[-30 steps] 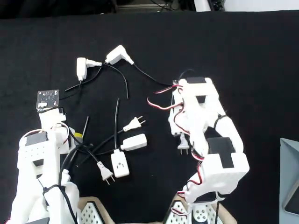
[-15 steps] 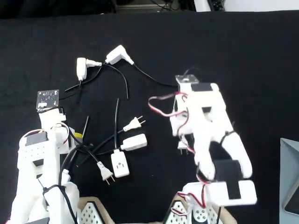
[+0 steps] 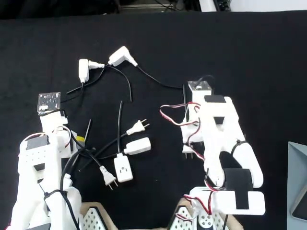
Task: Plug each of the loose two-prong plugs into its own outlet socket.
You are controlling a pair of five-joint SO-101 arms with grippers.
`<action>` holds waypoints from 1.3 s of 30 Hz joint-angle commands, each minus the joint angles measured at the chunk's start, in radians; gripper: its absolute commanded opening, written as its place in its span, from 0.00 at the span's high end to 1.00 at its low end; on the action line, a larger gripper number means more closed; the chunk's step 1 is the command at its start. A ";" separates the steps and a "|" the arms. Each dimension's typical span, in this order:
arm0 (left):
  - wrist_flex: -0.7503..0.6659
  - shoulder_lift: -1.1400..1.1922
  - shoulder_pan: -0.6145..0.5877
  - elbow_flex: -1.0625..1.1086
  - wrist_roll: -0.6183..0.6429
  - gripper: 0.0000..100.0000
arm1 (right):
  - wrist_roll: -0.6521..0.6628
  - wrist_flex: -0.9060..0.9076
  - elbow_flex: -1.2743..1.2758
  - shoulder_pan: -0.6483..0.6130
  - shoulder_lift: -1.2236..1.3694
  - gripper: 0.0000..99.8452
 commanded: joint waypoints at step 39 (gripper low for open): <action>-0.015 -0.012 -0.001 -0.004 -0.011 0.73 | -0.133 0.074 -0.119 -0.210 0.116 0.99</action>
